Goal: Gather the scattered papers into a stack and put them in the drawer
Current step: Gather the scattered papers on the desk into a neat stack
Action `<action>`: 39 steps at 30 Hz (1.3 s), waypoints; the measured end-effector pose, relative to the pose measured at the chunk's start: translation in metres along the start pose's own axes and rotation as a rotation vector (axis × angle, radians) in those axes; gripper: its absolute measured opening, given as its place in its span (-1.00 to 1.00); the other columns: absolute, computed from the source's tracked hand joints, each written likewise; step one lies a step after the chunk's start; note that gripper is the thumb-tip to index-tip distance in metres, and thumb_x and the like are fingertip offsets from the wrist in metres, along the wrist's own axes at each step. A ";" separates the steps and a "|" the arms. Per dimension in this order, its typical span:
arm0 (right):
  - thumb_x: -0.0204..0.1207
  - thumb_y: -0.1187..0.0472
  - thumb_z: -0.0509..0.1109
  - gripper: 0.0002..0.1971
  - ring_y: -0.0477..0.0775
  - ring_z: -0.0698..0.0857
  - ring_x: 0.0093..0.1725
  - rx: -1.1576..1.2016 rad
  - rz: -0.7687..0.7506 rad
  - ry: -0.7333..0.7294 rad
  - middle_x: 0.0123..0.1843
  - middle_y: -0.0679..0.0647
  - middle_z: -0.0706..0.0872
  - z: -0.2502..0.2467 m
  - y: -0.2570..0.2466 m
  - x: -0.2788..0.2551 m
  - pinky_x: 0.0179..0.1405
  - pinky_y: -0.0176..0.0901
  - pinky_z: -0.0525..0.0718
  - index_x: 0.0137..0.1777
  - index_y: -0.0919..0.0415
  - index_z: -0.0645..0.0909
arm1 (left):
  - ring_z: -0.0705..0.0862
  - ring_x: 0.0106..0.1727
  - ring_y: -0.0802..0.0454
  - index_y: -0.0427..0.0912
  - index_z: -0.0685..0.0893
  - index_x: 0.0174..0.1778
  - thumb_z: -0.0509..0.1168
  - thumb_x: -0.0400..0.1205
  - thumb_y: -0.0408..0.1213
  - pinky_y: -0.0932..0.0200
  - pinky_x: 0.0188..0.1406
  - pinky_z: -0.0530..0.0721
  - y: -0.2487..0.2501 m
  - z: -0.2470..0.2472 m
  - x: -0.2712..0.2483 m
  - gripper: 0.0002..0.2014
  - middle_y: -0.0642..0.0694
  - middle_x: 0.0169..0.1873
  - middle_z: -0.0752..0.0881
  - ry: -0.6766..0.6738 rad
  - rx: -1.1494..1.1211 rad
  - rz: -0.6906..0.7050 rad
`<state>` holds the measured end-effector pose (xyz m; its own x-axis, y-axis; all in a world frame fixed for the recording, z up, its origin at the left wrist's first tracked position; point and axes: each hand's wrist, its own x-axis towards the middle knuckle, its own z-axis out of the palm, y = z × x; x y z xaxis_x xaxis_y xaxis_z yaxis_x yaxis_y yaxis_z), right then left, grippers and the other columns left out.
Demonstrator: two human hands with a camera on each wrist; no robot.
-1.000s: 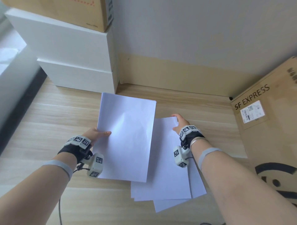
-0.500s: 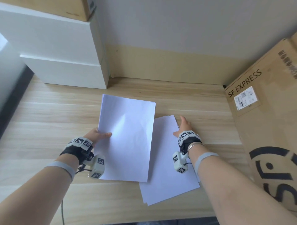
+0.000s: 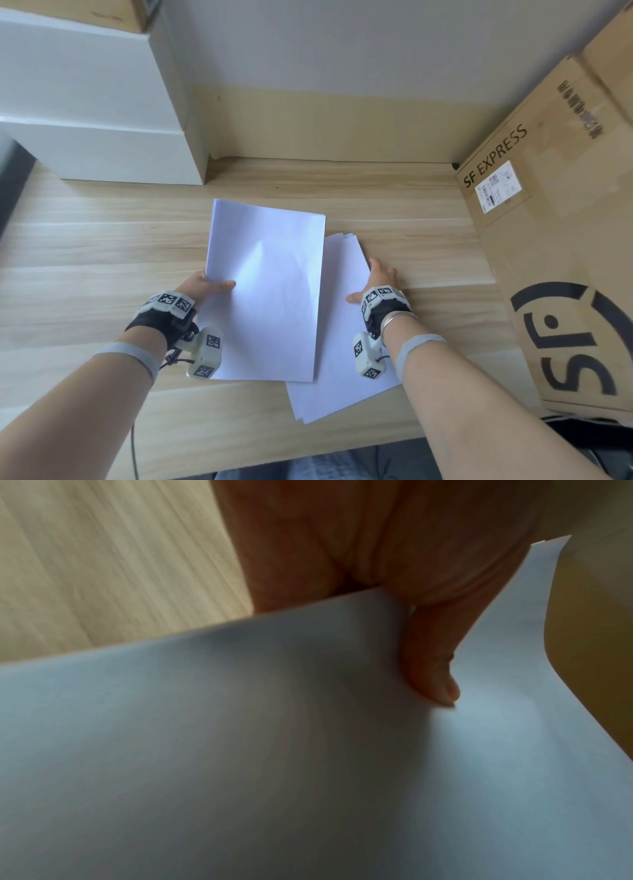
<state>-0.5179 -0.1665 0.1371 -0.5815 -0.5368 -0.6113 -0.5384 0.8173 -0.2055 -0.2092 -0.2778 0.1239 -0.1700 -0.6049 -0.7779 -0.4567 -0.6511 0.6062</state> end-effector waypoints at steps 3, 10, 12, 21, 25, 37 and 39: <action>0.21 0.13 0.66 0.00 0.20 0.44 0.48 0.023 -0.009 0.001 0.52 0.18 0.35 -0.002 0.001 -0.001 0.36 0.04 0.48 0.58 0.11 0.14 | 0.68 0.15 -0.41 -0.41 0.67 0.11 0.42 0.52 -0.37 -0.39 0.33 0.54 -0.001 0.002 0.002 -0.72 -0.49 0.13 0.70 0.010 0.006 0.001; 0.24 0.15 0.63 -0.23 0.25 0.62 0.29 0.068 0.026 0.059 0.25 0.19 0.67 0.000 0.007 -0.002 0.29 0.06 0.52 0.40 0.12 0.30 | 0.66 -0.07 -0.26 -0.42 0.64 0.11 0.39 0.55 -0.40 -0.21 0.20 0.59 0.006 0.007 -0.005 -0.75 -0.31 -0.18 0.70 0.009 0.021 0.023; 0.33 0.26 0.55 -0.34 0.26 0.69 0.19 0.148 0.017 0.103 0.22 0.24 0.68 -0.001 0.009 -0.002 0.06 -0.05 0.61 0.39 0.17 0.33 | 0.67 -0.12 -0.23 -0.40 0.65 0.07 0.38 0.55 -0.41 -0.22 0.21 0.60 0.007 0.007 -0.006 -0.79 -0.31 -0.19 0.70 0.001 0.020 0.029; 0.60 0.34 0.25 -0.79 0.26 0.67 0.15 0.120 -0.080 0.143 0.17 0.30 0.70 -0.022 0.022 0.004 0.06 -0.08 0.61 0.19 0.36 0.56 | 0.68 -0.01 -0.29 -0.34 0.68 -0.10 0.41 0.53 -0.35 -0.31 0.32 0.57 0.014 0.005 -0.003 -0.88 -0.40 -0.06 0.70 0.029 0.081 0.012; 0.59 0.37 0.21 -0.81 0.24 0.67 0.02 0.219 -0.096 0.203 0.09 0.29 0.71 -0.037 0.030 0.009 0.00 -0.13 0.59 0.12 0.39 0.59 | 0.68 -0.03 -0.28 -0.38 0.66 -0.01 0.42 0.53 -0.32 -0.26 0.30 0.59 0.019 0.007 -0.004 -0.79 -0.39 -0.06 0.70 0.058 0.132 0.016; 0.50 0.36 0.24 -0.87 0.13 0.54 -0.22 0.442 -0.044 0.375 -0.20 0.20 0.63 -0.097 0.054 0.011 -0.22 -0.22 0.44 -0.12 0.39 0.60 | 0.68 -0.05 -0.26 -0.43 0.63 0.17 0.41 0.54 -0.27 -0.06 0.11 0.62 0.031 0.020 0.001 -0.64 -0.34 -0.08 0.70 0.122 0.228 -0.019; 0.50 0.37 0.24 -0.91 0.12 0.53 -0.23 0.469 -0.038 0.379 -0.21 0.20 0.61 -0.097 0.050 0.011 -0.22 -0.22 0.43 -0.17 0.35 0.57 | 0.63 -0.09 -0.20 -0.45 0.62 0.17 0.38 0.57 -0.31 0.03 0.00 0.55 0.031 0.025 0.002 -0.67 -0.31 -0.10 0.65 0.124 0.257 -0.032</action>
<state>-0.6111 -0.1517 0.1943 -0.7906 -0.5342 -0.2994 -0.2868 0.7550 -0.5897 -0.2455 -0.2880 0.1369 -0.0509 -0.6478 -0.7601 -0.6692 -0.5428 0.5075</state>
